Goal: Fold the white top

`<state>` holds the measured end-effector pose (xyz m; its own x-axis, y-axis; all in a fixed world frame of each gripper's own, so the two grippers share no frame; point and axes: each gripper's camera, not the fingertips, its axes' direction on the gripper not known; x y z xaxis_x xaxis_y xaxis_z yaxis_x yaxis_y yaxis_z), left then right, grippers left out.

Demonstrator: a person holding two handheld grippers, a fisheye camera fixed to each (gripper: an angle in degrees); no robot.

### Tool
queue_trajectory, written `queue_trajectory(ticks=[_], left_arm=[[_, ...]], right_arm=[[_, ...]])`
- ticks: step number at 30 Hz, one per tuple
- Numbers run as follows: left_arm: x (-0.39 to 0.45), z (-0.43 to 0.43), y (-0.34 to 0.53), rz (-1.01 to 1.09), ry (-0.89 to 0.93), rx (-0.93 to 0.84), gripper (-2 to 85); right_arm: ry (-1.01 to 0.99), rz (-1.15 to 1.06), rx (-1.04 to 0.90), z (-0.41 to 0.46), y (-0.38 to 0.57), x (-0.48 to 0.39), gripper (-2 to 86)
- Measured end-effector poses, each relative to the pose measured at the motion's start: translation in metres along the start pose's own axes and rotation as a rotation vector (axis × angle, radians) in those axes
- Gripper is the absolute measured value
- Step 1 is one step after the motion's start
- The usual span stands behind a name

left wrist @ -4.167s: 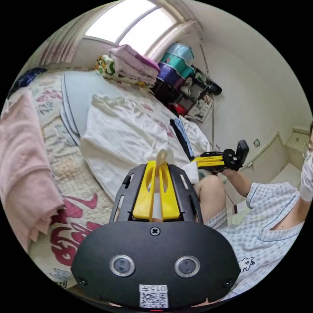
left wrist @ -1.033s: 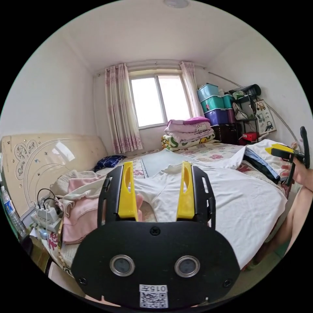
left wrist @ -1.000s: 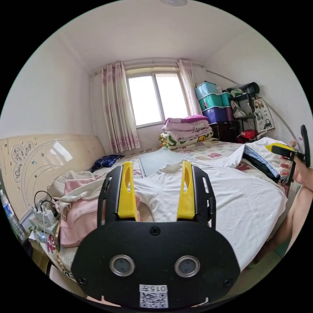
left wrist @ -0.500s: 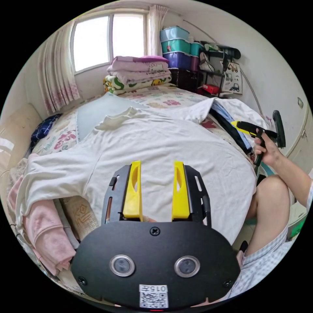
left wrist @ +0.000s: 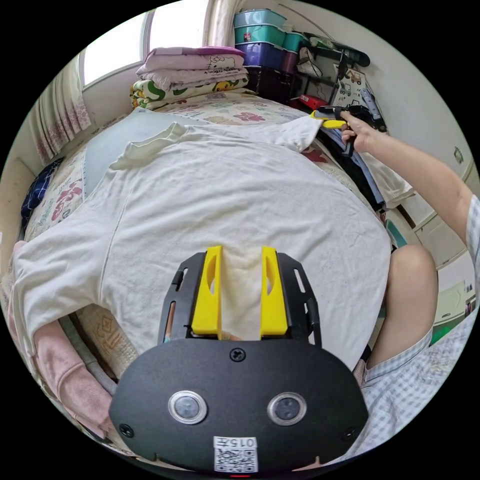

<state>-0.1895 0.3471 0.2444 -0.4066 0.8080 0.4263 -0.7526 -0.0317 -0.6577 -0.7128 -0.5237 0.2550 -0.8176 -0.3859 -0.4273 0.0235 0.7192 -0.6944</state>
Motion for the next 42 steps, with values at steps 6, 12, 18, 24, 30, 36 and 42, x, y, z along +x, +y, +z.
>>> queue_trajectory(ticks=[6,12,18,24,30,36,42], left_arm=[[-0.015,0.017,0.001,0.016,0.008,-0.002,10.7],[-0.028,0.028,0.007,0.006,0.008,0.008,10.3],[-0.044,0.033,0.019,-0.030,0.019,0.025,10.3],[-0.064,0.034,0.034,-0.076,0.048,0.040,10.6],[-0.079,0.032,0.046,-0.075,0.033,0.037,10.7],[-0.108,0.026,0.058,-0.084,0.047,0.020,9.9],[-0.164,-0.001,0.076,-0.188,0.159,0.104,8.9]], right_arm=[[0.028,0.020,0.076,0.047,-0.030,0.009,1.7],[-0.277,-0.468,0.111,0.047,0.018,-0.075,0.5],[-0.536,-0.701,-0.485,0.132,0.132,-0.103,1.7],[-0.539,-0.480,-0.433,0.153,0.095,-0.025,8.1],[-0.401,-0.013,-0.300,0.215,0.028,0.074,10.9],[-0.326,0.073,-0.330,0.288,0.009,0.102,9.3],[-0.486,0.187,-0.133,0.272,0.024,0.125,0.9]])
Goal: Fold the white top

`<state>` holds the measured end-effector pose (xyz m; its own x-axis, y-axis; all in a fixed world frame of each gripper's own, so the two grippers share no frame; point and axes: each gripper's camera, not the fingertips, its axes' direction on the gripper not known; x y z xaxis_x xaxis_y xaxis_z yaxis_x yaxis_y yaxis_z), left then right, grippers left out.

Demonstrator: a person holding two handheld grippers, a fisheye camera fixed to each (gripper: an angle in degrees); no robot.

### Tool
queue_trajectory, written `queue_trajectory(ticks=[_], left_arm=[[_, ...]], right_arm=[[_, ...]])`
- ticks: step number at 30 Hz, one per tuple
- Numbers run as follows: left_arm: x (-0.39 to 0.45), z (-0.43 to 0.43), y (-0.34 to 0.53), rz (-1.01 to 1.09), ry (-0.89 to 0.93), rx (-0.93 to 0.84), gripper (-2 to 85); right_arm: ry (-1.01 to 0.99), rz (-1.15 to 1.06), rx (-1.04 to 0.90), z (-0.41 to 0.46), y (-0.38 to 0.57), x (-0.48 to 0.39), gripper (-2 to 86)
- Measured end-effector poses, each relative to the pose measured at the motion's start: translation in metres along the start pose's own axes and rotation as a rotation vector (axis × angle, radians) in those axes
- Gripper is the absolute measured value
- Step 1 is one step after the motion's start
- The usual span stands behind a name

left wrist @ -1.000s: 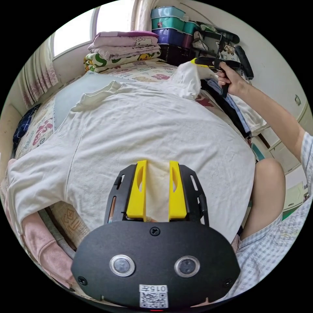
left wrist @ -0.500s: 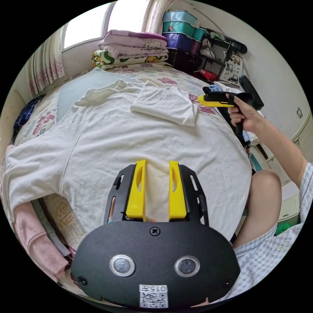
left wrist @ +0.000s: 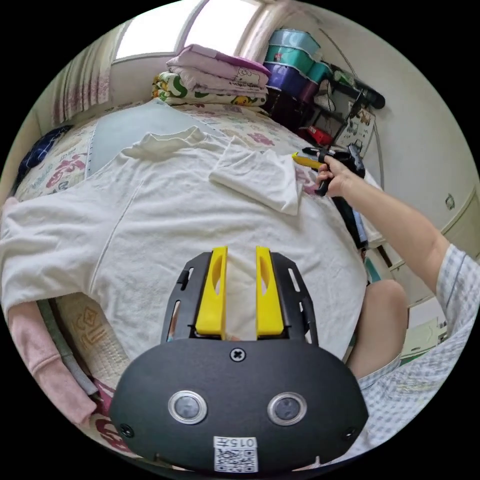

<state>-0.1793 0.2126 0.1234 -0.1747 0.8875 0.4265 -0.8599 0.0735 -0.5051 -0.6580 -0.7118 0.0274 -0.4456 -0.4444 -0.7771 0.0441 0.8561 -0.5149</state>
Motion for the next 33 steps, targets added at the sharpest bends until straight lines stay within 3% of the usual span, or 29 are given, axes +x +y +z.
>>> queue_trajectory(ticks=[5,8,11,17,20,25,33], left_arm=[[-0.093,-0.056,0.027,-0.287,0.296,0.226,9.3],[-0.134,-0.073,0.051,-0.397,0.422,0.318,10.3],[-0.163,-0.070,0.070,-0.454,0.586,0.326,11.6],[-0.175,-0.068,0.096,-0.453,0.428,0.172,12.0],[-0.181,-0.067,0.104,-0.443,0.352,0.117,11.6],[-0.196,-0.067,0.111,-0.499,0.381,0.143,11.1],[-0.200,-0.071,0.106,-0.594,0.375,0.201,12.4]], right_arm=[[-0.239,-0.575,-0.144,-0.037,0.116,-0.104,0.0],[-0.261,-0.799,-0.309,-0.046,0.231,-0.122,-0.1],[-0.228,-0.888,-0.457,-0.036,0.331,-0.094,-0.2],[-0.160,-0.967,-0.595,-0.020,0.432,-0.025,0.8],[-0.151,-1.018,-0.549,-0.031,0.452,-0.013,3.8],[-0.067,-1.013,-0.325,-0.031,0.467,0.012,7.7],[0.094,-1.001,-0.437,0.022,0.509,0.047,6.3]])
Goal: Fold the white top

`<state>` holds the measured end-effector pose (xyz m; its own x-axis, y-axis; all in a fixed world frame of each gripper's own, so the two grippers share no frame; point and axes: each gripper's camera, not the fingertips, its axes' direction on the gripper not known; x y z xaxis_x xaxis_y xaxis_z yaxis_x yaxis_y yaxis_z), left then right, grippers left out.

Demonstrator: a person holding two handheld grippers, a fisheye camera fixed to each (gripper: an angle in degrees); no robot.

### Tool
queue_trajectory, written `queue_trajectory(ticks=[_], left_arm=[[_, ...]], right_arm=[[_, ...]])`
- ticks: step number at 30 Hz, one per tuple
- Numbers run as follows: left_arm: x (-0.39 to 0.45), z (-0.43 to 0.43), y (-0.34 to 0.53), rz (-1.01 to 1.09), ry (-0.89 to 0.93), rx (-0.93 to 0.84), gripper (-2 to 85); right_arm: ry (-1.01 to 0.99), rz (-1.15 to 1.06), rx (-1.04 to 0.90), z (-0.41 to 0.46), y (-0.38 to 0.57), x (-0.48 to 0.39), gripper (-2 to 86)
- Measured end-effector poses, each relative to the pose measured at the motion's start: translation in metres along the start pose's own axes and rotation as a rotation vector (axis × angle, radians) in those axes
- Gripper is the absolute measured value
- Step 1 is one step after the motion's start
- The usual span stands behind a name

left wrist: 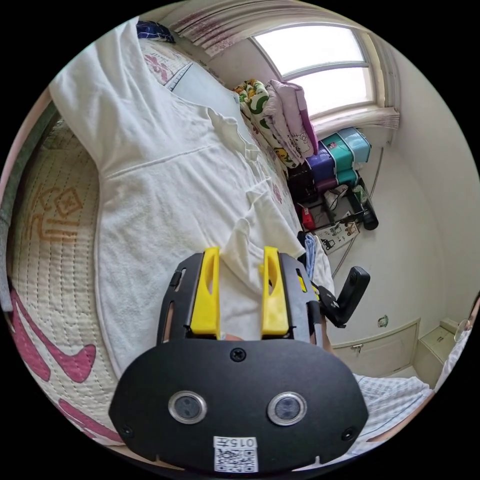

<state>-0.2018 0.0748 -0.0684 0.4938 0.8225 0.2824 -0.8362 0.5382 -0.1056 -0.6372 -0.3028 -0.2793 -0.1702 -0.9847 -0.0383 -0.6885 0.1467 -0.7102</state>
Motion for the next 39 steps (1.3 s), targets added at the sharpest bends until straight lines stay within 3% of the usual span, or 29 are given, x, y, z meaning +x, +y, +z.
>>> queue_trajectory(ticks=[4,11,17,29,34,39], left_arm=[[-0.005,-0.007,-0.003,-0.036,0.029,0.007,12.8],[-0.018,-0.030,0.001,-0.088,0.079,0.030,13.0],[-0.024,-0.046,0.014,-0.108,0.126,-0.006,12.8],[-0.025,-0.076,0.023,-0.104,0.177,0.008,11.7],[-0.005,-0.065,0.025,-0.056,0.133,-0.048,11.4],[0.004,-0.078,0.026,-0.037,0.115,0.025,9.0]], right_arm=[[-0.040,-0.031,0.037,0.004,0.036,-0.008,1.5],[-0.308,-0.147,0.108,-0.002,0.109,-0.038,0.4],[-0.203,-0.317,0.037,0.018,0.166,-0.088,3.3],[-0.079,-0.425,-0.034,0.053,0.235,-0.146,10.2],[0.048,-0.476,-0.067,0.069,0.258,-0.177,6.7],[0.116,-0.498,-0.077,0.075,0.274,-0.196,5.5]])
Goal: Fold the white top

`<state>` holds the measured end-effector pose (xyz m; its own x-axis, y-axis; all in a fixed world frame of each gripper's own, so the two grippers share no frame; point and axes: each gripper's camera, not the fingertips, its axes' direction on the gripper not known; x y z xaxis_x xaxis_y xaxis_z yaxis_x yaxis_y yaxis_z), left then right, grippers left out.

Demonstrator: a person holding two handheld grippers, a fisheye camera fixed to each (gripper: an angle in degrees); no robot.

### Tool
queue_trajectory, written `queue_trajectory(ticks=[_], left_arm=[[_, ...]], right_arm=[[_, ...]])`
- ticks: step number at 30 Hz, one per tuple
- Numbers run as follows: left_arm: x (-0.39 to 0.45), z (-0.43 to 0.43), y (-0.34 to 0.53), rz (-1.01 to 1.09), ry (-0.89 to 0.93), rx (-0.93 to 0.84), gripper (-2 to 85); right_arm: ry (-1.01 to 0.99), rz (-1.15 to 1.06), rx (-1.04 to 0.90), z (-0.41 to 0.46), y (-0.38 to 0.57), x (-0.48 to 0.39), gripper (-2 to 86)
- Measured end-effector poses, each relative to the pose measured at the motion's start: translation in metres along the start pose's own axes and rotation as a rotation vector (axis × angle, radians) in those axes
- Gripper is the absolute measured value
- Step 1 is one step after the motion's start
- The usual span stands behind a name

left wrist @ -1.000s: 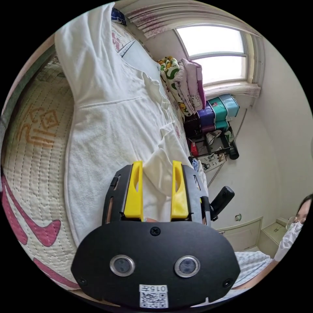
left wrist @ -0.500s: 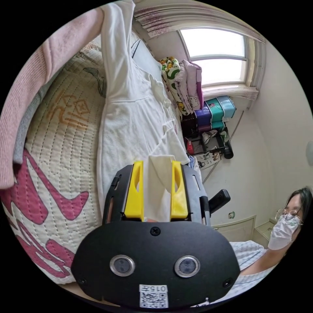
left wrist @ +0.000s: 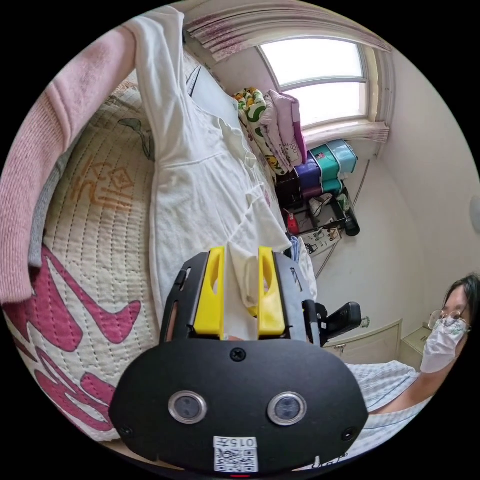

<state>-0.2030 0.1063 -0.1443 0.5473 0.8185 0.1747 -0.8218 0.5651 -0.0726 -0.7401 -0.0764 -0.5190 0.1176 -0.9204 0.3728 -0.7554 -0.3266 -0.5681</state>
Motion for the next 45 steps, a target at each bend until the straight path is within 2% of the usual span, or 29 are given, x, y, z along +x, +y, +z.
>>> queue_trajectory(ticks=[5,13,15,19,21,23,25,26,28,34,45], left_arm=[[0.017,0.018,-0.001,0.080,-0.117,-0.076,1.3],[0.054,-0.005,0.020,0.114,-0.185,-0.046,-0.3],[0.063,-0.016,0.027,0.104,-0.171,-0.025,0.5],[0.083,-0.035,0.054,0.076,-0.184,0.033,12.7],[0.080,-0.031,0.065,0.030,-0.139,-0.007,14.1],[0.074,-0.023,0.079,-0.030,-0.005,-0.046,12.2],[0.077,-0.019,0.089,-0.020,0.039,-0.070,7.3],[0.083,-0.018,0.095,0.006,0.018,-0.077,2.6],[0.096,-0.020,0.102,0.059,-0.068,-0.073,1.0],[0.149,-0.032,0.110,0.201,-0.178,-0.075,-0.3],[0.186,-0.039,0.124,0.203,-0.133,-0.019,-0.4]], right_arm=[[-0.017,0.029,0.025,-0.012,0.008,-0.005,4.9],[-0.026,0.048,0.129,-0.064,0.023,-0.026,4.8],[-0.034,0.017,0.160,-0.081,0.026,-0.036,4.8],[-0.085,-0.012,0.204,-0.114,0.031,-0.055,4.8],[-0.124,-0.026,0.209,-0.124,0.031,-0.062,4.8],[-0.121,-0.071,0.198,-0.134,0.027,-0.075,4.8],[-0.095,-0.103,0.182,-0.140,0.024,-0.084,4.8],[-0.078,-0.123,0.175,-0.145,0.022,-0.089,4.7],[-0.076,-0.137,0.177,-0.155,0.019,-0.091,4.6],[-0.111,-0.149,0.211,-0.198,0.004,-0.080,4.0],[-0.273,-0.103,0.286,-0.284,-0.027,0.014,1.2]])
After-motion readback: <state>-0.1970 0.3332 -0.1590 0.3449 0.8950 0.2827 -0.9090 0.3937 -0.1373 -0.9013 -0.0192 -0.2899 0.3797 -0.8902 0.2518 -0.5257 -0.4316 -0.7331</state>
